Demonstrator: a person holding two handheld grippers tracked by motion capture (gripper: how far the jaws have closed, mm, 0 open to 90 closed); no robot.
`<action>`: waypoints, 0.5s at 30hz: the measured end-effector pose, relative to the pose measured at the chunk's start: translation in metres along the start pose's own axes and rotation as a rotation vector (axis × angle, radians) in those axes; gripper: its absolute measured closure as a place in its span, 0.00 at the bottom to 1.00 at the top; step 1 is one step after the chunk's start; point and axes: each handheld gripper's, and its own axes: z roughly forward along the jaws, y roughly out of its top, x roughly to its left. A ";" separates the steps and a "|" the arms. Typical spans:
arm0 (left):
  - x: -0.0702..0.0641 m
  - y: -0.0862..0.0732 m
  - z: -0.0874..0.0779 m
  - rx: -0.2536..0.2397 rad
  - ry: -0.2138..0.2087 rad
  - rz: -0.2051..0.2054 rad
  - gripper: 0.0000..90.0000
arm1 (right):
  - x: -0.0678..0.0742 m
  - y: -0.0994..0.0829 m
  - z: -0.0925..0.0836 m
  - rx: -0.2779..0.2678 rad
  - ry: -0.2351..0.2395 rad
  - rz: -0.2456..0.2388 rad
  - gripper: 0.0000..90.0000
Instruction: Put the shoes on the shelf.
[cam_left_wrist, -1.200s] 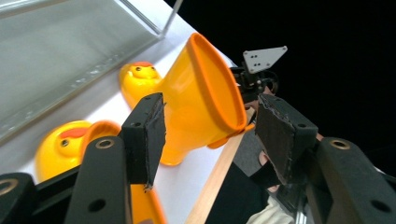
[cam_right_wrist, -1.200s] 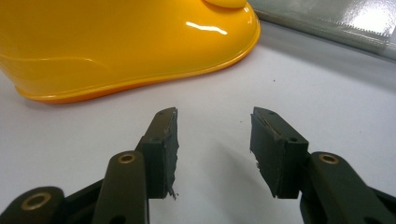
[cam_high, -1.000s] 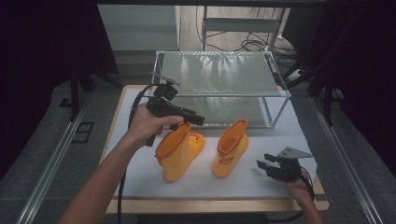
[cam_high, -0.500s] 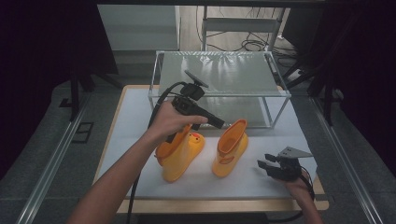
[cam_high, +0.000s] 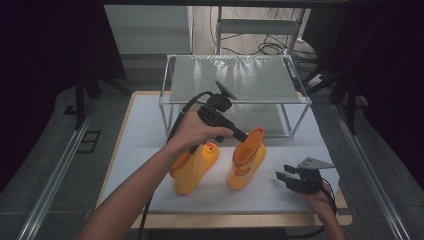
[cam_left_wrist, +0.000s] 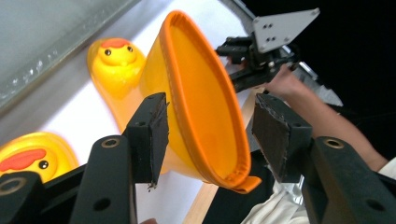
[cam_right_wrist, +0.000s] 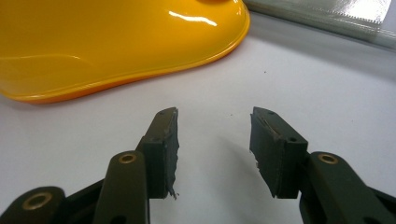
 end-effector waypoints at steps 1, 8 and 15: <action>0.000 0.000 0.003 0.009 0.007 0.000 0.52 | 0.000 0.000 0.000 0.000 0.000 0.000 0.58; 0.003 0.000 0.023 0.057 0.030 -0.011 0.56 | -0.001 0.000 0.000 0.001 -0.004 0.008 0.58; 0.002 0.003 0.035 0.095 0.063 -0.008 0.59 | -0.002 -0.001 0.000 0.003 -0.006 0.010 0.58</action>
